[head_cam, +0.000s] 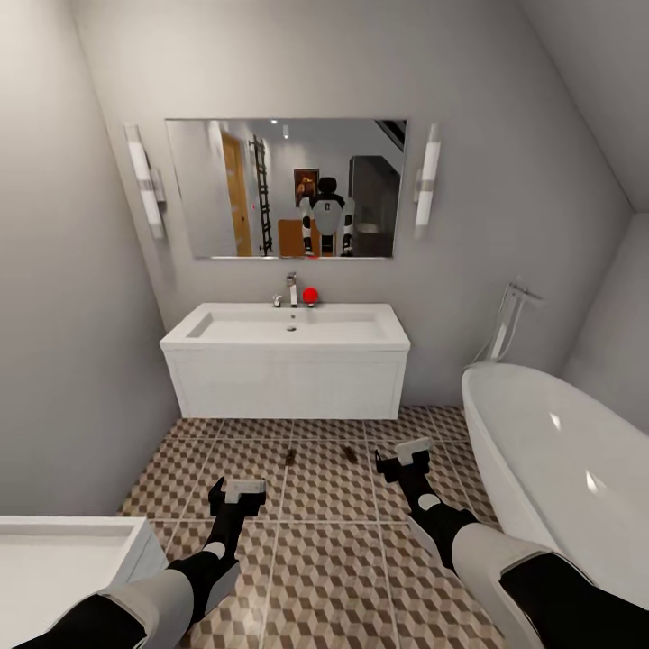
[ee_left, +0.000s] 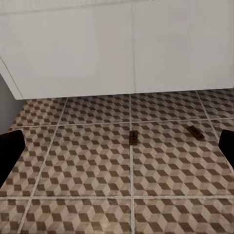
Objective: Take the four mousetraps from the cabinet in the bathroom and place them on the bathroom floor. Make sure all four end up on the same floor surface, and ensure that at least two of them are either under or directly next to the same bathroom sink.
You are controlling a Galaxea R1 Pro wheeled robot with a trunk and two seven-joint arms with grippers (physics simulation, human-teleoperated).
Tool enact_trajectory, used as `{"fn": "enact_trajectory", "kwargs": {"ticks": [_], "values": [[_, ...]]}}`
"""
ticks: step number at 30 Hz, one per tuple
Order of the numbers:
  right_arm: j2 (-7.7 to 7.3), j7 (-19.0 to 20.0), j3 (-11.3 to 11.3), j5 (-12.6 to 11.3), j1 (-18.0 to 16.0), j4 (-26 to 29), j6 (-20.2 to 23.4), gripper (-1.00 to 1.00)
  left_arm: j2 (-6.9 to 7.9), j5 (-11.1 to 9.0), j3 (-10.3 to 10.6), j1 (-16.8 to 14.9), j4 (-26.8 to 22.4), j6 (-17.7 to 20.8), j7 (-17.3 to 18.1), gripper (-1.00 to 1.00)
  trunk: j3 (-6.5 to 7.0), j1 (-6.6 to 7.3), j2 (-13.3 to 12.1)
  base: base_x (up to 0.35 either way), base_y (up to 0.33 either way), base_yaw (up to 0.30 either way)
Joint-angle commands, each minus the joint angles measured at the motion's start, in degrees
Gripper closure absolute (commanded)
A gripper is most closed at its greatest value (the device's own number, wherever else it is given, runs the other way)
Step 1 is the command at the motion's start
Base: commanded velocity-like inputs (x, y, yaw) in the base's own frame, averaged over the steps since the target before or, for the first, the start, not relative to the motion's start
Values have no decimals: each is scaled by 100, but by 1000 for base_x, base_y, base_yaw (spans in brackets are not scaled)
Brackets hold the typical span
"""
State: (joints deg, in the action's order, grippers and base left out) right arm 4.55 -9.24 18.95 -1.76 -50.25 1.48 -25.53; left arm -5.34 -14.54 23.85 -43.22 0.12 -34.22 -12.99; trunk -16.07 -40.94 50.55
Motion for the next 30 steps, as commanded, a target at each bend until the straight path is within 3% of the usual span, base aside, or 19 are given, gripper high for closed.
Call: {"fn": "enact_trajectory", "kwargs": {"ticks": [1,30], "values": [[2,-34,48,-18,-4,-8,-10,-100,-2,-31,50,-4,6,-14,-28,-100,11,22,-36,0,0,0],[5,-34,49,-18,15,-8,-13,-100,-54,-31,50,-2,84,-14,-28,-100,532,659,-1199,0,0,0]]}}
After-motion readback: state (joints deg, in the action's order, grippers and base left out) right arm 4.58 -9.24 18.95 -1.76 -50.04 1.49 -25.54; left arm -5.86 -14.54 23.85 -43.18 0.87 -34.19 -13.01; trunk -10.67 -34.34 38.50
